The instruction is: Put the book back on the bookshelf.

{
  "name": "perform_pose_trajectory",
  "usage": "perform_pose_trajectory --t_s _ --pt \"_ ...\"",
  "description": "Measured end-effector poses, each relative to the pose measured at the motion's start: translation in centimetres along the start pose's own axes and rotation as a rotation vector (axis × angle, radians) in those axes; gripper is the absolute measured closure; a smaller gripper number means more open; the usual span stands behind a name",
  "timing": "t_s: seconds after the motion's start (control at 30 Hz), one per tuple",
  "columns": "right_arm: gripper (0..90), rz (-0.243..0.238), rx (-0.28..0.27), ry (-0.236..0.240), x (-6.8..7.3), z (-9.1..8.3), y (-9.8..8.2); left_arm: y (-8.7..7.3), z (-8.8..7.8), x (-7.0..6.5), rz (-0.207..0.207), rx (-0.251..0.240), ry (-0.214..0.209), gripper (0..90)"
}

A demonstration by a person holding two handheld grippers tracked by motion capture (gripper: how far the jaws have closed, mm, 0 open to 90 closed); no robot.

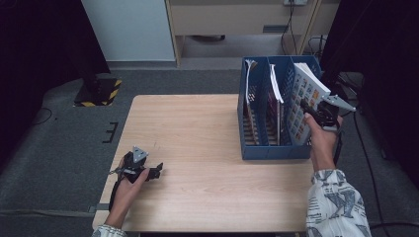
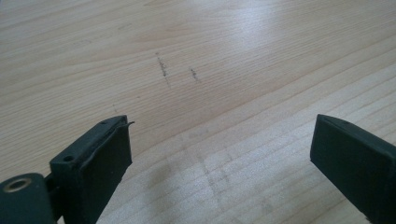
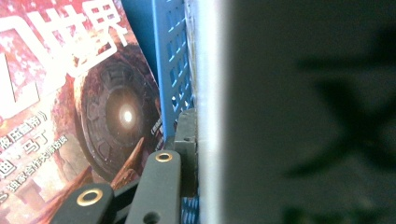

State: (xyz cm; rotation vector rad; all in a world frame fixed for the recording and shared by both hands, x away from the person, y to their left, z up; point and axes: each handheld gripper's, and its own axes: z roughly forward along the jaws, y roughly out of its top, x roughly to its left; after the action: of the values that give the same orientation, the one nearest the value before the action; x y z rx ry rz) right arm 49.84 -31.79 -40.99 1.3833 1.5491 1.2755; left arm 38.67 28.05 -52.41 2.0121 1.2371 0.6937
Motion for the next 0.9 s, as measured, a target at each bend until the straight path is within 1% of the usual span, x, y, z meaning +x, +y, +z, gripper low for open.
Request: perform_pose_trajectory --t_s 0.07,0.17,0.23,0.3,0.37,0.43,0.5,0.6,0.73,0.83,0.9 --pt "72.1 0.016 -0.012 0.002 -0.1 -0.1 0.0 0.0 0.0 0.0 -0.002 -0.001 0.002 4.9" --pt "71.7 0.015 -0.036 0.015 0.0 -0.4 0.1 0.0 0.0 0.0 -0.001 0.0 0.001 4.9" --pt "71.7 0.014 -0.061 0.019 0.1 -0.7 0.4 0.0 0.0 0.0 0.0 0.001 0.001 4.9" --pt "71.9 0.0 -0.061 0.018 0.2 -0.8 0.6 0.0 0.0 -0.1 0.002 0.002 0.0 4.9" --pt "72.4 -0.002 -0.063 0.018 0.2 -0.9 0.6 0.0 0.0 -0.1 0.003 0.0 0.002 4.9" --pt "73.0 -0.021 -0.065 0.012 0.3 -1.0 0.6 0.0 -0.1 0.0 0.0 -0.001 0.002 4.9" --pt "73.2 -0.022 -0.069 0.001 0.4 -0.9 0.7 0.0 -0.1 0.0 -0.003 -0.003 0.002 4.9" --pt "73.4 -0.022 -0.079 -0.035 0.5 -0.8 0.8 0.0 0.0 0.0 -0.002 -0.001 0.002 4.9" --pt "73.3 -0.021 -0.107 -0.054 0.3 -0.6 0.9 0.0 0.1 -0.1 -0.001 0.001 -0.004 4.9" --pt "73.3 -0.014 -0.119 -0.063 0.0 -0.2 1.2 0.0 0.0 0.0 -0.008 -0.004 -0.007 4.9" --pt "73.3 -0.025 -0.118 -0.069 0.0 0.0 1.4 0.0 0.0 0.2 -0.031 -0.014 -0.011 4.9"
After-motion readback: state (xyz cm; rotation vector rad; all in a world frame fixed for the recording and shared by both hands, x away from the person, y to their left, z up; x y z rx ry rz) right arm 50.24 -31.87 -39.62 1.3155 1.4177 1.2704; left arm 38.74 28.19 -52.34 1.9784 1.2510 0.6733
